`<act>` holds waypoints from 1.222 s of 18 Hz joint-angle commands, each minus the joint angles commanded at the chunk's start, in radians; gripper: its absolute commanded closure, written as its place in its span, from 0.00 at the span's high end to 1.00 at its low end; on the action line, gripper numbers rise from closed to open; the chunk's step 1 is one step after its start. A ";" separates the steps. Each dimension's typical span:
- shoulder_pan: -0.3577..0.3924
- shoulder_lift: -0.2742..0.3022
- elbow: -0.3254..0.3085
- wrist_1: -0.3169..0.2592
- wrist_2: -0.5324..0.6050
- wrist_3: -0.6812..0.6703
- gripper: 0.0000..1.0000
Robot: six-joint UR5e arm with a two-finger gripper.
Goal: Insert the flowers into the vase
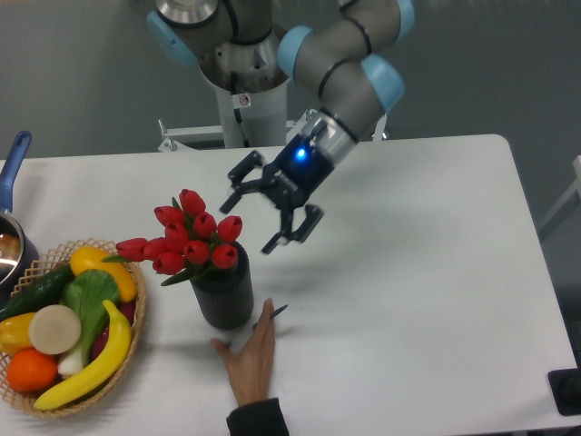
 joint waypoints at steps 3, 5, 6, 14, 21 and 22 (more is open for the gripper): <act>0.112 0.028 0.017 0.002 0.039 0.000 1.00; 0.202 0.032 0.044 0.002 0.043 0.002 1.00; 0.245 0.034 0.066 0.002 0.045 0.006 1.00; 0.470 0.003 0.199 0.002 0.132 0.063 1.00; 0.514 0.017 0.256 -0.035 0.388 0.254 1.00; 0.511 0.017 0.271 -0.072 0.416 0.299 1.00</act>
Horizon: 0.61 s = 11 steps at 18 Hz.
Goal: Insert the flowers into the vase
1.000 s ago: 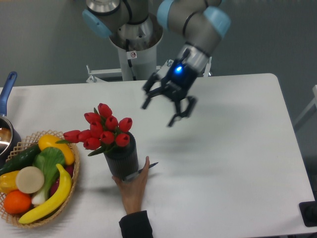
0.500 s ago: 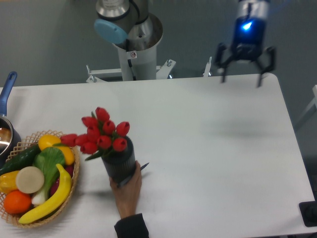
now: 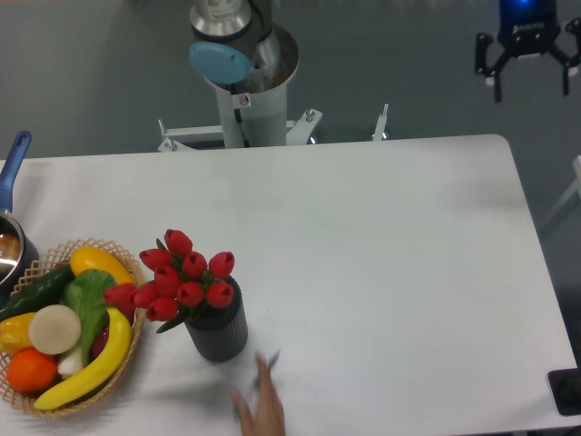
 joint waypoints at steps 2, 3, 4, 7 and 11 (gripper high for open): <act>-0.003 -0.002 0.050 -0.113 0.045 0.087 1.00; -0.003 -0.002 0.077 -0.173 0.077 0.135 1.00; 0.006 -0.002 0.101 -0.225 0.112 0.195 1.00; 0.011 -0.015 0.172 -0.408 0.210 0.339 1.00; 0.035 -0.017 0.170 -0.445 0.218 0.460 1.00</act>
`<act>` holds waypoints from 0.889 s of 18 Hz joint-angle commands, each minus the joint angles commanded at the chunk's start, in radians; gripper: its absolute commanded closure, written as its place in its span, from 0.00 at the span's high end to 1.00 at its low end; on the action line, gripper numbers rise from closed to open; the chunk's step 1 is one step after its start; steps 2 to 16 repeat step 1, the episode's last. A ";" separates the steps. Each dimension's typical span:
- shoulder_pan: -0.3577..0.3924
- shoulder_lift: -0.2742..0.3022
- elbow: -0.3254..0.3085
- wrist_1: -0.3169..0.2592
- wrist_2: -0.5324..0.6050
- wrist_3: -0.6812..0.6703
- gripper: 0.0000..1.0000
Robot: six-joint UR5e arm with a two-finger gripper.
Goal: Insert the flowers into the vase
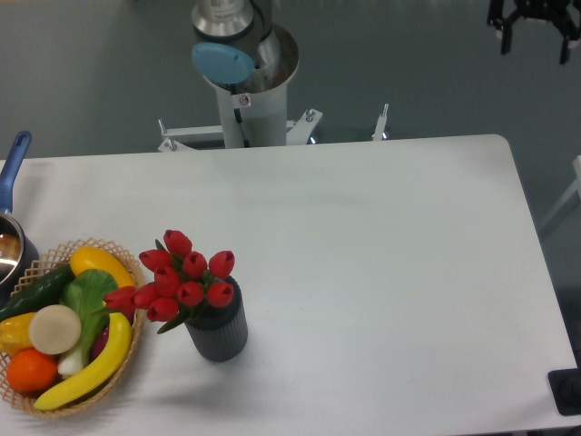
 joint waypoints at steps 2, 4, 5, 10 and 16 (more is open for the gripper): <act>0.000 0.000 -0.005 0.000 0.009 0.018 1.00; 0.000 0.000 -0.005 0.000 0.009 0.018 1.00; 0.000 0.000 -0.005 0.000 0.009 0.018 1.00; 0.000 0.000 -0.005 0.000 0.009 0.018 1.00; 0.000 0.000 -0.005 0.000 0.009 0.018 1.00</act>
